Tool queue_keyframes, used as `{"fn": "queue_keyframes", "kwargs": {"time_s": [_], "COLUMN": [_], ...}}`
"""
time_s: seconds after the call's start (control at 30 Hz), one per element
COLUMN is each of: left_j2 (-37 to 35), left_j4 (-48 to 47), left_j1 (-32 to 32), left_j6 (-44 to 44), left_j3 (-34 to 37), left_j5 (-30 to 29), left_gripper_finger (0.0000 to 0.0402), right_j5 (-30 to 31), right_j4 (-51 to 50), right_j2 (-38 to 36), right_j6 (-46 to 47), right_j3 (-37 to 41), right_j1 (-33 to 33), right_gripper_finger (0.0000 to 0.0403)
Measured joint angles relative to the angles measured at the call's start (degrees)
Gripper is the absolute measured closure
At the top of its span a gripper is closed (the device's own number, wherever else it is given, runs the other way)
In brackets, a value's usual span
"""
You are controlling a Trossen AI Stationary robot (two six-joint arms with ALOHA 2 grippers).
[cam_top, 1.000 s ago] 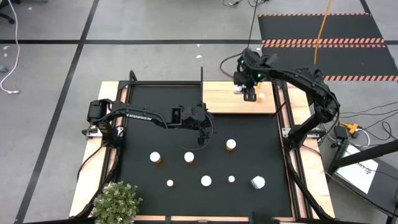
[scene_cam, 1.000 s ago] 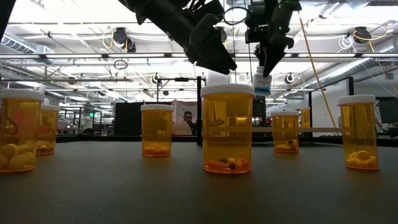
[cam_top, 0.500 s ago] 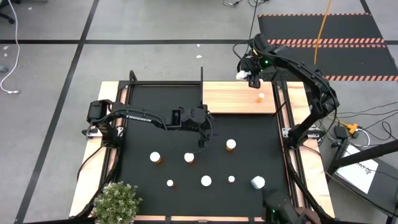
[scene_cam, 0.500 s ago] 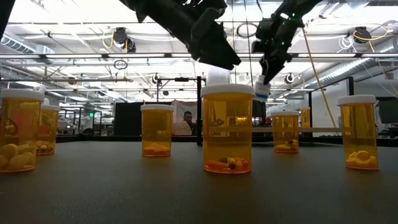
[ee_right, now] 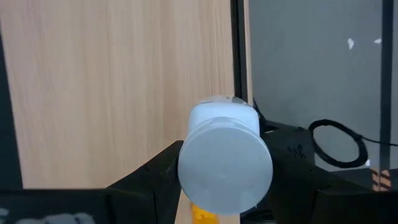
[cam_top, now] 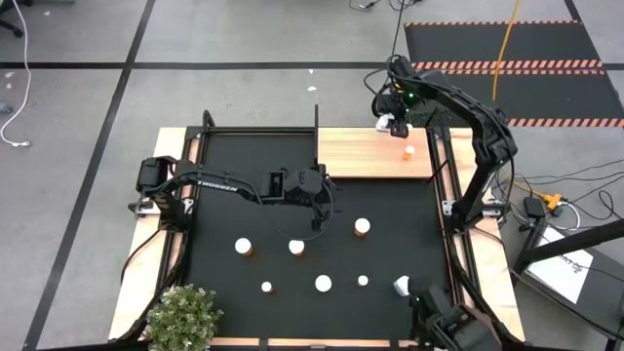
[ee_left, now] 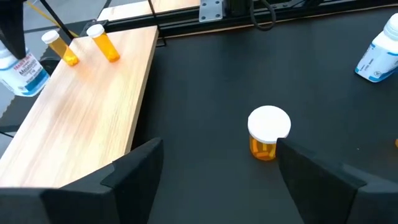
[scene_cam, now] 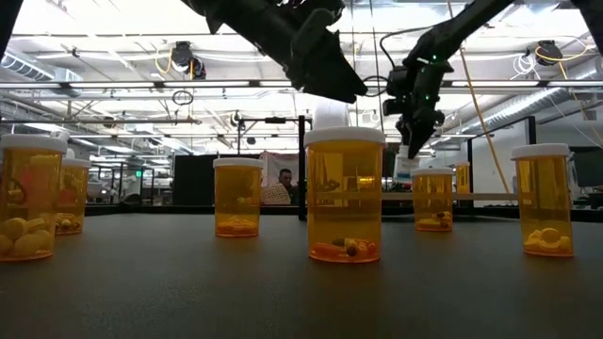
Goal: Pick and place medicine bottles onto shelf by color
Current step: Put the white pill bottle on the shelf
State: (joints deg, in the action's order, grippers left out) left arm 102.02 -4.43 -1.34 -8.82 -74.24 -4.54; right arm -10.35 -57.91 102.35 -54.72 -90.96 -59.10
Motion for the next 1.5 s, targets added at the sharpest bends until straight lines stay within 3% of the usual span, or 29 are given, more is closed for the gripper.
{"fn": "queue_keyframes", "kwargs": {"time_s": [0.93, 1.5], "left_j2": [0.0, 0.0], "left_j4": [-0.1, -0.1], "left_j1": [0.3, 0.4], "left_j6": [-0.2, -0.6], "left_j3": [0.0, 0.0], "left_j5": [0.6, 0.6], "left_gripper_finger": [0.0096, 0.0096], "right_j5": [2.8, 2.9], "right_j4": [-2.9, -1.6], "right_j2": [2.1, 2.3], "right_j6": [-1.2, 0.1], "right_j3": [2.2, 2.4], "right_j1": [-0.4, -0.1], "right_gripper_finger": [0.0216, 0.0166]}}
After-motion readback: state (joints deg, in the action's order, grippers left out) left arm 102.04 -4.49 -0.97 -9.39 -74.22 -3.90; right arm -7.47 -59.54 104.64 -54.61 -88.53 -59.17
